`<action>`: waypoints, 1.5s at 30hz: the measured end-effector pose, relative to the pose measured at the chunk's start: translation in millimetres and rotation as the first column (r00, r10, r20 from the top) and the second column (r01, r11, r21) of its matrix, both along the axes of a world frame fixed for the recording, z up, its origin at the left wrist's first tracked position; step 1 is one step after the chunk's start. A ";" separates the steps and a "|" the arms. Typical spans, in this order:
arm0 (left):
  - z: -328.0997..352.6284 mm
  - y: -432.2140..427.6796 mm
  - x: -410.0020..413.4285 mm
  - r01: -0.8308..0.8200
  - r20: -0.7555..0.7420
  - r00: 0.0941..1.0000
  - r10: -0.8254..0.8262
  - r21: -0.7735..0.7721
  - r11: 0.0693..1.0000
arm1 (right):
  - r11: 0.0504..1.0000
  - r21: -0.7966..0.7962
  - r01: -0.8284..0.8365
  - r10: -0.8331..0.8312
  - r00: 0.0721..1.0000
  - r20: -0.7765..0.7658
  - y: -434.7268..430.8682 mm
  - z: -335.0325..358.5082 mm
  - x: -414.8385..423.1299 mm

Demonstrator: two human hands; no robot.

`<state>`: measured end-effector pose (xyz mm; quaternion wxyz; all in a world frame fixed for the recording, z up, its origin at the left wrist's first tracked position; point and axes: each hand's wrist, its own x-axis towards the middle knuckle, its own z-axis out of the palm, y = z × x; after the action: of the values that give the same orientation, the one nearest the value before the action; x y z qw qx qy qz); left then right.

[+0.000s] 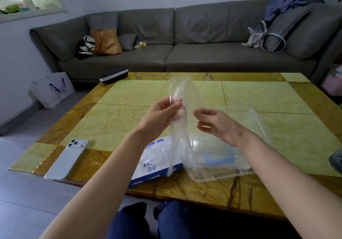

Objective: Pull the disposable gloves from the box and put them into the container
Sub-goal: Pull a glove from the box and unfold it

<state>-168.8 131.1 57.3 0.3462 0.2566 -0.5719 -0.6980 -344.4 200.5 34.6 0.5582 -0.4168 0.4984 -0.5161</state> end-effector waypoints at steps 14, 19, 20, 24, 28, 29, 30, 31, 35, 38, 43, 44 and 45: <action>-20.1 -27.3 1.0 -0.138 0.587 0.743 0.322 -0.335 0.932 | 0.818 -0.379 0.432 -0.574 0.632 -0.520 -14.0 24.7 -14.8; 20.3 -26.2 -16.2 -0.058 0.490 0.792 0.363 -0.532 0.845 | 0.867 -0.493 0.076 -0.489 0.327 -0.809 -14.2 39.5 -27.9; 29.2 -21.6 -23.6 0.050 0.510 0.810 0.288 -0.550 0.834 | 0.872 -0.489 0.004 -0.467 0.305 -0.830 -13.9 42.6 -27.5; 43.9 -12.3 -48.3 0.316 0.621 0.768 0.157 -0.581 0.750 | 0.893 -0.444 -0.072 -0.391 0.365 -0.845 -9.4 50.1 -22.0; 38.8 -23.4 -54.3 0.244 0.592 0.773 0.228 -0.609 0.755 | 0.994 -0.096 0.049 -0.107 0.367 -0.924 -1.3 52.9 -27.3; 37.0 -25.1 -55.3 0.233 0.591 0.771 0.239 -0.610 0.758 | 0.998 -0.024 0.053 -0.044 0.431 -0.901 -0.6 49.4 -30.2; 36.0 -26.0 -57.1 0.223 0.591 0.764 0.261 -0.620 0.752 | 0.998 0.006 0.063 -0.026 0.497 -0.867 -0.1 46.2 -32.9; 36.4 -26.2 -59.9 0.207 0.586 0.752 0.300 -0.643 0.737 | 0.995 -0.002 0.097 -0.054 0.530 -0.847 -0.4 43.4 -35.4; 55.4 -29.8 -75.6 0.039 0.431 0.771 0.469 -0.767 0.641 | 0.878 -0.330 0.347 -0.437 0.301 -0.848 -5.8 51.6 -50.5; 77.4 -25.1 -84.6 -0.072 0.262 0.824 0.502 -0.831 0.551 | 0.693 -0.652 0.306 -0.707 0.117 -0.697 -3.7 68.4 -59.1; 64.7 -10.6 -67.6 -0.008 0.218 0.895 0.390 -0.864 0.503 | 0.522 -0.847 -0.097 -0.850 0.022 -0.526 18.8 59.7 -68.6; 53.8 -9.3 -60.8 0.089 0.294 0.883 0.365 -0.869 0.486 | 0.524 -0.829 -0.195 -0.845 0.006 -0.535 25.6 52.5 -70.5; 41.5 -8.2 -54.3 0.201 0.387 0.854 0.348 -0.862 0.465 | 0.548 -0.793 -0.267 -0.822 0.005 -0.570 31.7 44.1 -71.5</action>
<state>-223.2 122.9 98.9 0.2931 0.2420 -0.9054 -0.1890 -415.9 232.2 78.7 -0.3028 -0.6927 0.5463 -0.3604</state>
